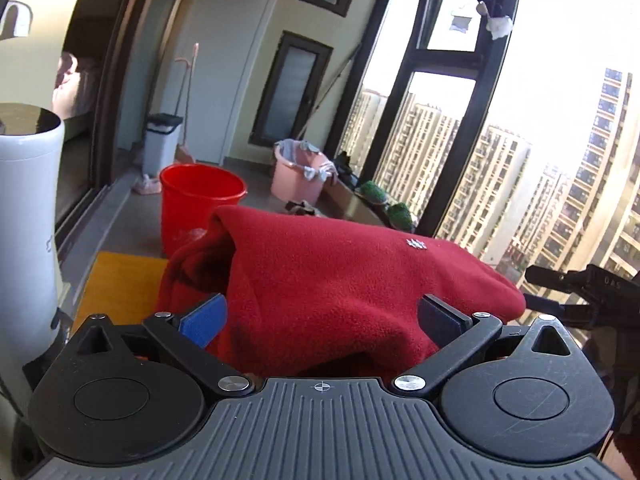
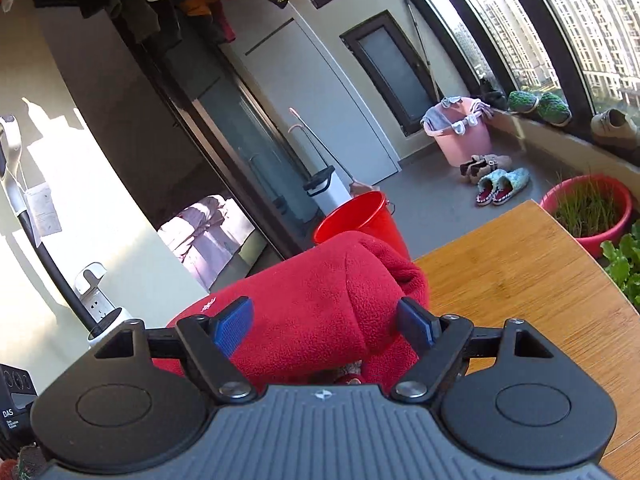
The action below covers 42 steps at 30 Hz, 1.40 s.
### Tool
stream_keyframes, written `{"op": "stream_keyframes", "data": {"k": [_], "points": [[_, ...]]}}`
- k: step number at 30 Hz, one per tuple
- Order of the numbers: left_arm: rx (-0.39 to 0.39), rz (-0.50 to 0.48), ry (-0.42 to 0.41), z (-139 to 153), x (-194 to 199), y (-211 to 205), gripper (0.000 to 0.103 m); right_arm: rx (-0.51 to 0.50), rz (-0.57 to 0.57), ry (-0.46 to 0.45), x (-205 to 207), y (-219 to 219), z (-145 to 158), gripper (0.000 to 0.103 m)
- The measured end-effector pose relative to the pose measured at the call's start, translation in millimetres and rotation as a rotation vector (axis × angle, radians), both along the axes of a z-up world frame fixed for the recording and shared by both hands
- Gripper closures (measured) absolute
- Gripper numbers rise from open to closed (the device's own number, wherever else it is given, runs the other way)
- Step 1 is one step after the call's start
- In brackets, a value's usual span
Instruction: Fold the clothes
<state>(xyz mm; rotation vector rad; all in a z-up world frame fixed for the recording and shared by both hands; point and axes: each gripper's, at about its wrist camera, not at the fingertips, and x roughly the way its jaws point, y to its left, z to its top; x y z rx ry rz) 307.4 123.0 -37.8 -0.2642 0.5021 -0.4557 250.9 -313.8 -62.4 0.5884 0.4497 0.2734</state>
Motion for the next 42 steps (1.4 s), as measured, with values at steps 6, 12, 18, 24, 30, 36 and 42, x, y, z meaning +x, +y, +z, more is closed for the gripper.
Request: {"op": "stream_keyframes", "data": {"k": [6, 12, 18, 24, 30, 36, 42], "points": [[-0.040, 0.040, 0.152, -25, 33, -3, 0.000, 0.151, 0.017, 0.123, 15, 16, -43, 0.016], [-0.094, 0.036, 0.089, -10, 36, 0, 0.020, 0.149, 0.122, 0.035, 13, 33, -21, 0.076], [-0.015, 0.103, 0.019, 16, 31, 12, 0.016, 0.122, 0.191, 0.002, 15, 48, -10, 0.076], [0.107, 0.125, 0.059, -11, 20, 9, 0.009, 0.034, 0.152, 0.082, 9, 49, -39, 0.047], [0.247, 0.087, -0.227, 42, -24, -7, 0.003, -0.230, 0.154, -0.112, -42, 43, 6, 0.030], [0.339, 0.034, -0.153, 17, 7, -46, 0.000, -0.293, 0.190, -0.220, -28, 72, 31, 0.003], [0.225, 0.045, -0.036, -19, 21, -43, 0.001, -0.308, 0.219, -0.087, 32, 85, 1, 0.003]]}}
